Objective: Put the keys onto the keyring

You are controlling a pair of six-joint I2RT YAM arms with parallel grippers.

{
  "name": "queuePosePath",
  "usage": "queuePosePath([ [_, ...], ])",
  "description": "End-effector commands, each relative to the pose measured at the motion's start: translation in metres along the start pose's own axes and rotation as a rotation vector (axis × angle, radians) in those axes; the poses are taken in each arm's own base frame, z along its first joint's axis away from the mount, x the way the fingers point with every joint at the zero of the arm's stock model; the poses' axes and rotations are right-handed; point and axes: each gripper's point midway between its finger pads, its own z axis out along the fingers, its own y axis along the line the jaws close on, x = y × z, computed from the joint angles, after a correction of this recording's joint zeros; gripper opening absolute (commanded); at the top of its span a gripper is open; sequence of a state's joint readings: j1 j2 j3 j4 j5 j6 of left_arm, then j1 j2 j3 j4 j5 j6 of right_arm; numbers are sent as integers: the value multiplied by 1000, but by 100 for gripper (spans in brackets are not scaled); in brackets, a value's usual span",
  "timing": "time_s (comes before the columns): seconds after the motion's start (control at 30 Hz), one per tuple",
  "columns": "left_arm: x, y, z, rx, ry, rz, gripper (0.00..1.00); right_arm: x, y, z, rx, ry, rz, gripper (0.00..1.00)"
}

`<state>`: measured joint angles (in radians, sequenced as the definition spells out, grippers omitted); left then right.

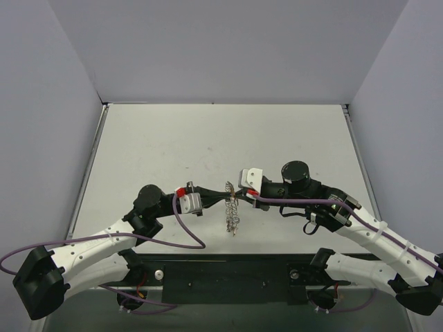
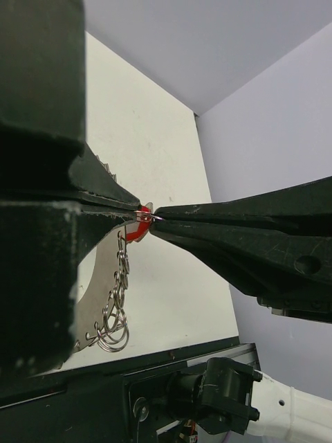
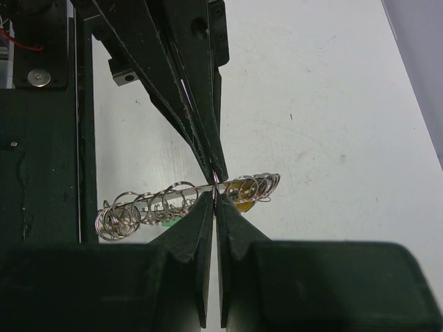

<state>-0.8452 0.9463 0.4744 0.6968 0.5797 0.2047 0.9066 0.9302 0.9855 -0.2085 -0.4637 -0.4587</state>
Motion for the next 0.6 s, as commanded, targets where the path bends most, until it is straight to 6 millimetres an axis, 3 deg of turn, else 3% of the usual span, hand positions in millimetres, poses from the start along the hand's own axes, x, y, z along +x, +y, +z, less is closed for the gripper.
queuePosePath([
  [0.0,-15,4,6,0,-22,32,0,-46,-6,-5,-4,-138,-60,0],
  [0.57,-23,11,2,-38,-51,34,0,-30,-2,-9,-21,-67,-89,0],
])
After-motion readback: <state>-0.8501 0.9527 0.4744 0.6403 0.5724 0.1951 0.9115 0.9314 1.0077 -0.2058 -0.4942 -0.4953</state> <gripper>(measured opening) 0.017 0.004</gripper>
